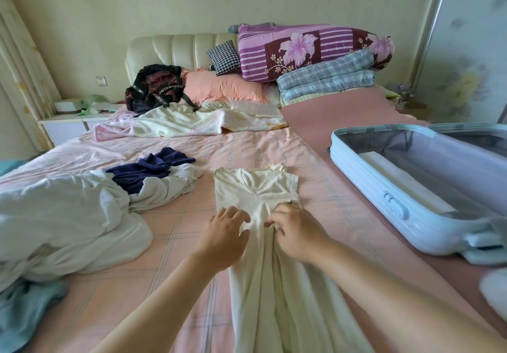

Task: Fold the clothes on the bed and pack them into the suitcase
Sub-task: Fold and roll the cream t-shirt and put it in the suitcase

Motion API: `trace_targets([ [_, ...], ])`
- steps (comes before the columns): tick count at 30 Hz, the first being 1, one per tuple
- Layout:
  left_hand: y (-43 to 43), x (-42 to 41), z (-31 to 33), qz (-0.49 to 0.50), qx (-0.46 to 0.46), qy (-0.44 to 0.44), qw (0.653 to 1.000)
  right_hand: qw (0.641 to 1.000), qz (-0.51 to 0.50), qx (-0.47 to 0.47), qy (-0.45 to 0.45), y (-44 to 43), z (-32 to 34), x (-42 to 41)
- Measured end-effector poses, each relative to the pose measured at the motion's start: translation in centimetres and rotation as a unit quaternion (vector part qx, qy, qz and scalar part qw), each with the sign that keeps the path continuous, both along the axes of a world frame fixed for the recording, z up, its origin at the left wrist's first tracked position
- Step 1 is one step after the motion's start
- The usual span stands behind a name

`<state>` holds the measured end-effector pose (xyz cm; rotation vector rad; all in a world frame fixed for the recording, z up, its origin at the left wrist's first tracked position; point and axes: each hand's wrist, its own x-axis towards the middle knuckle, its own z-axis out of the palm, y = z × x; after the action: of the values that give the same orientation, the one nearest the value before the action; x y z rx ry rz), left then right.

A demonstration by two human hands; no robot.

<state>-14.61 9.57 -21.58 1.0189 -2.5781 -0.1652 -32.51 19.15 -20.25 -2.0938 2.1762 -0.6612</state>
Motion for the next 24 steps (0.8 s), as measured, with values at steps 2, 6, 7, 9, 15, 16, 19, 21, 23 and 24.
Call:
trace_targets([
  [2, 3.2, 1.2, 0.7, -0.022, -0.007, 0.042, 0.999, 0.999, 0.006, 0.035, -0.007, 2.9, 0.4, 2.1],
  [6, 9.7, 2.8, 1.8, -0.033, 0.037, -0.008, 0.999, 0.997, 0.014, 0.079, 0.003, 7.8, 0.6, 4.9],
  [7, 11.1, 3.2, 1.8, -0.023, 0.033, -0.047, 0.998, 0.996, 0.012, 0.084, 0.013, 8.7, 0.6, 5.2],
  [9, 13.3, 4.0, 1.5, -0.01, 0.037, -0.094, 0.995, 0.994, 0.008, 0.106, 0.031, 10.3, 0.3, 5.8],
  [15, 17.5, 6.8, 0.6, 0.038, 0.051, -0.175, 0.982, 0.973, 0.041, 0.209, 0.092, 14.5, -1.1, 7.9],
  [16, 17.8, 7.1, 0.4, 0.039, 0.049, -0.179, 0.982, 0.968, 0.042, 0.223, 0.102, 15.0, -1.3, 8.2],
  [19, 18.5, 7.9, 0.2, 0.046, 0.046, -0.129, 0.99, 0.976, 0.037, 0.203, 0.066, 16.4, -0.9, 8.7],
  [21, 19.0, 8.2, 0.7, 0.054, 0.057, -0.056, 0.995, 0.983, 0.037, 0.177, 0.019, 17.1, -0.3, 8.8],
  [23, 19.0, 8.2, 1.5, 0.065, 0.073, 0.034, 0.995, 0.987, 0.027, 0.147, -0.052, 17.6, 0.2, 8.4],
  [24, 19.1, 7.9, 2.0, 0.072, 0.103, 0.094, 0.988, 0.988, 0.018, 0.121, -0.099, 17.8, 0.5, 8.1],
])
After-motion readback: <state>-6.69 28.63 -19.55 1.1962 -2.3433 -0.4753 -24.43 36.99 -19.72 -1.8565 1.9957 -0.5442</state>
